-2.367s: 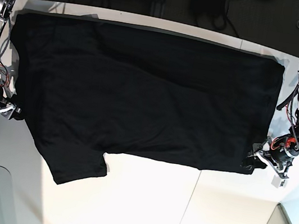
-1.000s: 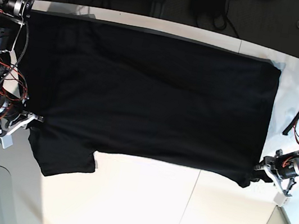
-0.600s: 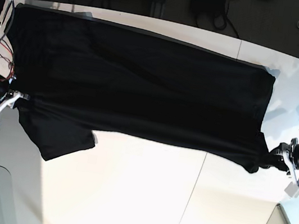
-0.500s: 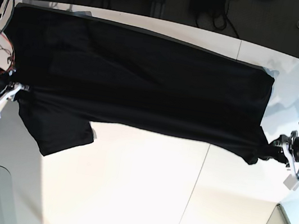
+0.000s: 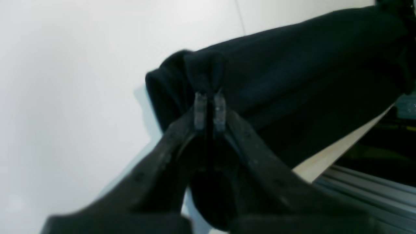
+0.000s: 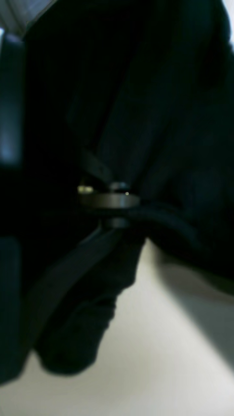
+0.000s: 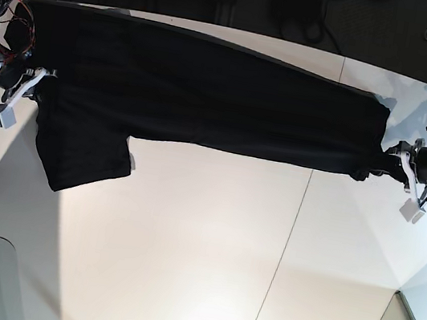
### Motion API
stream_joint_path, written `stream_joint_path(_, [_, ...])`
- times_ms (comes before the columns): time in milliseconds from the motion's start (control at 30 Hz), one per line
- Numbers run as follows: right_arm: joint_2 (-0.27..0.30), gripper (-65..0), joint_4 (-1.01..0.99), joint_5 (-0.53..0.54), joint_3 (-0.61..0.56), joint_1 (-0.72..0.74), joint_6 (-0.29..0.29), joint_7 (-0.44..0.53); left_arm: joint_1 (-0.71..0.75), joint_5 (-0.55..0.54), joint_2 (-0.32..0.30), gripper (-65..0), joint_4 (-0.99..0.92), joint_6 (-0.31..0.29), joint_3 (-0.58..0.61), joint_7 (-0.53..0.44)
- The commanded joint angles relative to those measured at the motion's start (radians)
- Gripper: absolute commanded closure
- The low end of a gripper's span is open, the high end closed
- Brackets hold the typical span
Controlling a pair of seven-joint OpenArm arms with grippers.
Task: Layout the t-shirt on the table in an organized manner, then fold the t-shirt properly
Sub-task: 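Grasp the hem corners with both grippers and lift them toward the collar, then carry the held hem over the shirt toward the collar edge with both grippers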
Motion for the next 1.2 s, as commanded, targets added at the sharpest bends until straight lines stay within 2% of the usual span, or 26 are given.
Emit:
stream_joint_path(0, [0.020, 0.0, 0.013, -0.003, 0.011, 0.008, -0.002, 0.001, -0.016, -0.014, -0.023, -4.3, 0.014, -0.006, -0.010, -0.012])
stream_joint_path(33, [0.018, -2.8, 0.013, -0.003, 0.011, 0.008, -0.001, -0.001, -0.016, -0.014, -0.022, -9.1, 0.014, -0.006, -0.010, -0.012])
stream_joint_path(100, [0.017, -24.7, 0.013, -0.002, 0.011, 0.008, -0.001, 0.005, -0.017, -0.015, -0.020, -17.7, 0.014, -0.006, -0.010, -0.016])
stream_joint_path(133, [0.017, -33.4, 0.013, -0.002, 0.011, 0.008, -0.001, 0.014, -0.017, -0.015, -0.020, -20.7, 0.014, -0.006, -0.010, -0.019])
stream_joint_path(167, [0.017, -39.5, 0.014, -0.002, 0.015, 0.009, -0.001, 0.029, -0.017, -0.014, -0.020, -22.7, 0.014, -0.006, -0.010, -0.019])
stream_joint_path(200, [0.017, -42.7, 0.016, -0.002, 0.023, 0.009, -0.001, 0.049, -0.017, -0.014, -0.020, -23.1, 0.014, -0.006, -0.010, -0.019])
stream_joint_path(300, [0.013, -43.5, 0.018, -0.006, 0.063, 0.032, 0.000, 0.104, -0.017, -0.014, -0.020, -23.1, 0.014, -0.006, -0.010, -0.018])
stream_joint_path(433, [-0.002, -43.5, 0.018, -0.005, 0.122, 0.105, -0.001, 0.104, -0.017, 0.005, -0.020, -23.1, 0.014, -0.006, -0.010, -0.019])
stream_joint_path(633, [-0.019, -43.5, 0.005, -0.038, 0.124, 0.200, -0.010, 0.119, -0.017, 0.005, -0.020, -23.1, 0.014, -0.006, -0.010, -0.019])
stream_joint_path(1000, [-0.111, -43.5, -0.378, -0.239, 0.116, 0.373, -0.008, 0.290, -0.017, 0.006, -0.019, -23.1, 0.014, -0.006, -0.010, -0.018])
stream_joint_path(1167, [-0.142, -43.4, -0.420, -0.264, 0.093, 0.382, -0.007, 0.302, -0.016, 0.005, -0.019, -23.1, 0.014, -0.006, -0.010, -0.018])
